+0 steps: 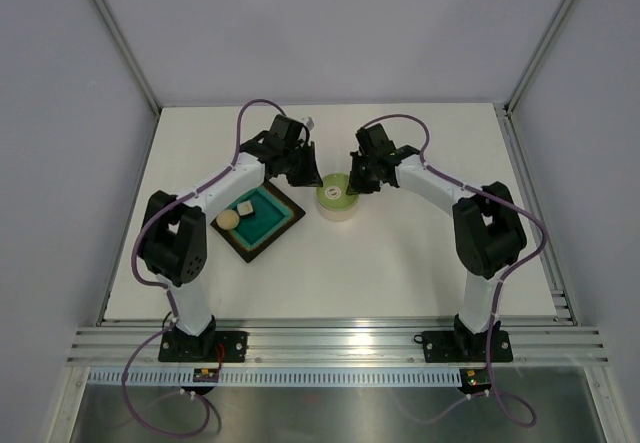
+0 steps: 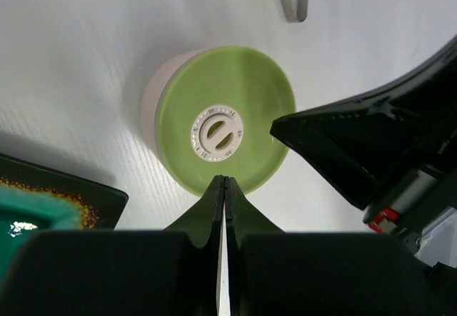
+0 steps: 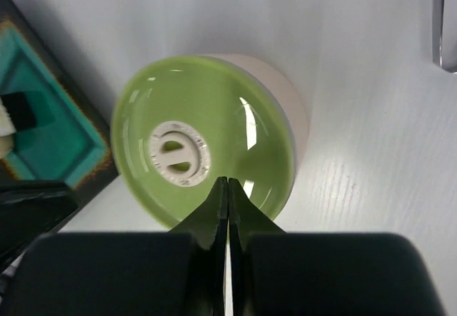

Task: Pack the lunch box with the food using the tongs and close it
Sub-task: Close the box lid on the packing box, then reset both arms

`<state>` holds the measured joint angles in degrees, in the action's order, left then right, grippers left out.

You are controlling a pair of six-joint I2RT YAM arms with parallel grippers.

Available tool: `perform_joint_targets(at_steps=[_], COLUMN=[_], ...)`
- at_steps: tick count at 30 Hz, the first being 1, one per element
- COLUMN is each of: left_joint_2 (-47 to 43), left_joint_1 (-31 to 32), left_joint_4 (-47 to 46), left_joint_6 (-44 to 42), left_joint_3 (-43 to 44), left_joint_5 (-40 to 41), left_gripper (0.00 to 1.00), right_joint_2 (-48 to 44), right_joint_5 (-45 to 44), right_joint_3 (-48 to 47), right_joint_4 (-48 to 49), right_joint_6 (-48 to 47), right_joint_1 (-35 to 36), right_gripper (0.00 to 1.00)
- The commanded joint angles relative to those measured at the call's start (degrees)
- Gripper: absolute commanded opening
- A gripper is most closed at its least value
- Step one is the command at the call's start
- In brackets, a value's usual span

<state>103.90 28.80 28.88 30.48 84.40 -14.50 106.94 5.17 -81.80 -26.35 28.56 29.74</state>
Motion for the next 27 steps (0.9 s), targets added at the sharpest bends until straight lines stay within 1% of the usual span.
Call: perform_joint_targets(at_steps=[1, 4, 8, 9, 11, 12, 13, 14, 15, 16, 17, 18, 19, 20, 21, 22, 24, 27], left_joint_2=[-2.8, -4.7, -10.4, -11.5, -14.9, -16.2, -17.4, -18.8, -21.8, -23.2, -24.5, -27.0, -28.1, -29.2, -30.1, -31.6, -32.9, -34.5], left_joint_1=[0.1, 0.1, 0.0, 0.0, 0.1, 0.0, 0.1, 0.0, 0.1, 0.0, 0.0, 0.0, -0.1, -0.1, -0.1, -0.1, -0.2, -0.2], left_joint_4=[-2.7, -1.4, 1.4, 1.8, 2.9, 3.4, 3.7, 3.9, 3.9, 4.1, 4.4, 4.8, 5.6, 6.2, 6.9, 7.3, 9.3, 11.9], left_joint_6=[0.4, -0.8, -2.1, -2.4, -3.0, -3.8, -4.5, -5.2, -5.8, -6.0, -6.4, -7.2, -7.6, -8.0, -8.6, -8.7, -8.8, -8.8], left_joint_3=[-3.5, -4.7, -5.1, -5.4, -5.6, -6.2, -6.7, -7.3, -8.1, -9.0, -9.3, -9.4, -9.5, -9.4, -9.3, -8.9, -7.4, -4.7], left_joint_5=[0.6, 2.5, 4.8, 5.4, 6.1, 6.8, 7.5, 7.8, 8.3, 8.7, 9.1, 9.4, 10.4, 11.0, 11.9, 12.8, 16.3, 20.0], left_gripper=[0.00, 0.00, 0.00, 0.00, 0.00, 0.00, 0.00, 0.00, 0.06, 0.14, 0.24, 0.54, 0.69, 0.80, 0.87, 0.99, 0.99, 0.99], right_joint_2=[2.1, -2.1, -9.6, -13.2, -16.3, -19.1, -20.3, -21.8, -24.3, -25.5, -26.7, -28.7, -29.8, -30.8, -33.0, -34.1, -37.8, -42.5], right_joint_5=[0.3, -1.4, -4.8, -7.7, -11.0, -14.9, -17.1, -18.9, -22.4, -24.0, -25.6, -29.2, -31.3, -33.3, -36.9, -38.6, -42.6, -45.4], right_joint_3=[1.5, 2.6, 0.2, 0.0, -0.6, -0.6, -0.6, 0.0, 0.3, 0.8, 1.8, 2.3, 3.7, 4.5, 5.5, 6.6, 9.5, 11.7], right_joint_4=[0.3, 0.5, -2.6, -2.7, -4.0, -4.6, -5.1, -5.8, -6.3, -6.6, -7.7, -8.3, -9.3, -9.9, -10.2, -10.5, -12.2, -16.1], right_joint_6=[-1.3, -1.2, -2.4, -3.1, -4.0, -5.2, -5.5, -5.9, -6.4, -6.6, -6.8, -6.5, -6.1, -5.7, -5.0, -4.7, -3.2, -1.0], right_joint_1=[0.6, 0.7, 0.7, 0.7, 0.6, 0.6, 0.6, 0.6, 0.6, 0.5, 0.5, 0.5, 0.4, 0.5, 0.5, 0.5, 0.5, 0.5], right_gripper=[0.00, 0.00, 0.00, 0.00, 0.02, 0.07, 0.17, 0.53, 0.68, 0.80, 0.91, 0.99, 1.00, 1.00, 1.00, 0.99, 0.99, 0.99])
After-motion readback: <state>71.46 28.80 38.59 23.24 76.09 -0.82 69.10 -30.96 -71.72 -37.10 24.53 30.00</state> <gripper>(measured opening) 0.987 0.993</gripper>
